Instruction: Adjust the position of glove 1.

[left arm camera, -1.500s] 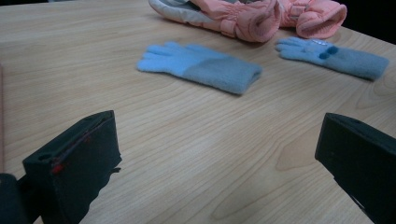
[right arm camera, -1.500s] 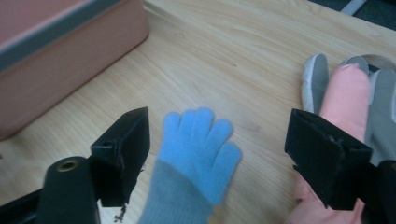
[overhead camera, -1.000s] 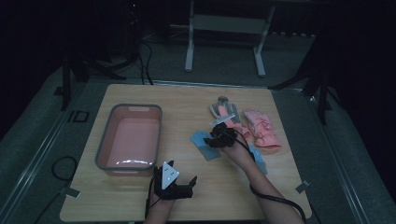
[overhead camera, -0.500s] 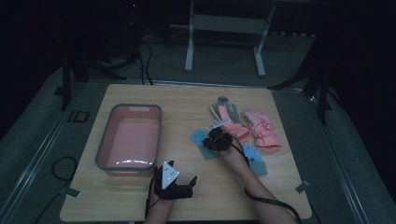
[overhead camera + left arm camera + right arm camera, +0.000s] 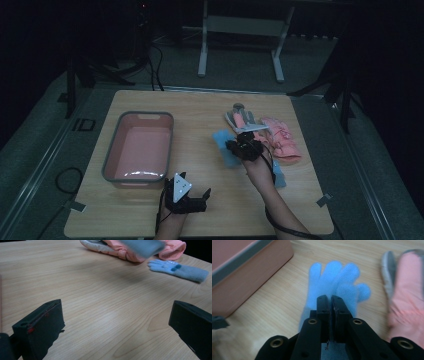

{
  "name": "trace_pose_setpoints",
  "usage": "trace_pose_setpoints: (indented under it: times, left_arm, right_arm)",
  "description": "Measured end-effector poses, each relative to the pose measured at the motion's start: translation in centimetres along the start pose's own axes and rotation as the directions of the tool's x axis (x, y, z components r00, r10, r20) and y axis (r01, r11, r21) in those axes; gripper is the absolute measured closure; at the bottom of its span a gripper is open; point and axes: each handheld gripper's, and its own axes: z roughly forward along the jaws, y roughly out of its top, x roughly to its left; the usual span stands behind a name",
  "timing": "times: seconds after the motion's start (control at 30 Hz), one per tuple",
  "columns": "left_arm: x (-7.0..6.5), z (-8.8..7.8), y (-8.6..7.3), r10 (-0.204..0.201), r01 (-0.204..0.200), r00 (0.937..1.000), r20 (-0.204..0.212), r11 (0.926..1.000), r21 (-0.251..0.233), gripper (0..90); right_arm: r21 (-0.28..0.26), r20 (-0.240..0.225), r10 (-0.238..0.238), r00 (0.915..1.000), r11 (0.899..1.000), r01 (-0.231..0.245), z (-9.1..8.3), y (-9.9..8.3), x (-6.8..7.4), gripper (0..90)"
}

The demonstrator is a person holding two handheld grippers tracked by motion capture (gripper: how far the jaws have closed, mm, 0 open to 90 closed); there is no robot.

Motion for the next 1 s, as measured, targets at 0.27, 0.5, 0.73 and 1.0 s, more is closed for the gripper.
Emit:
trace_pose_setpoints:
  times: [0.27,0.5,0.73,1.0]
  left_arm:
    - [0.0,0.0,0.0,-0.001,0.001,1.0,-0.002,1.0,-0.001,0.0]
    - [0.0,0.0,0.0,-0.002,0.002,1.0,-0.002,1.0,-0.001,0.0]
    - [0.0,0.0,0.0,0.001,-0.001,1.0,0.002,1.0,0.0,0.0]
    - [0.0,0.1,0.0,0.005,-0.005,1.0,0.005,1.0,0.006,0.0]
  right_arm:
    - [-0.027,0.074,0.072,0.9947,0.997,-0.07,-3.1,-2.6,1.0,85.7]
    - [0.009,0.06,0.111,0.992,0.994,-0.112,-2.8,-5.1,1.5,85.7]
    - [0.057,0.11,0.131,0.9852,0.989,-0.138,-0.6,-7.9,1.5,85.6]
    - [0.088,0.115,0.151,0.9819,0.983,-0.161,1.1,-9.7,0.8,80.2]
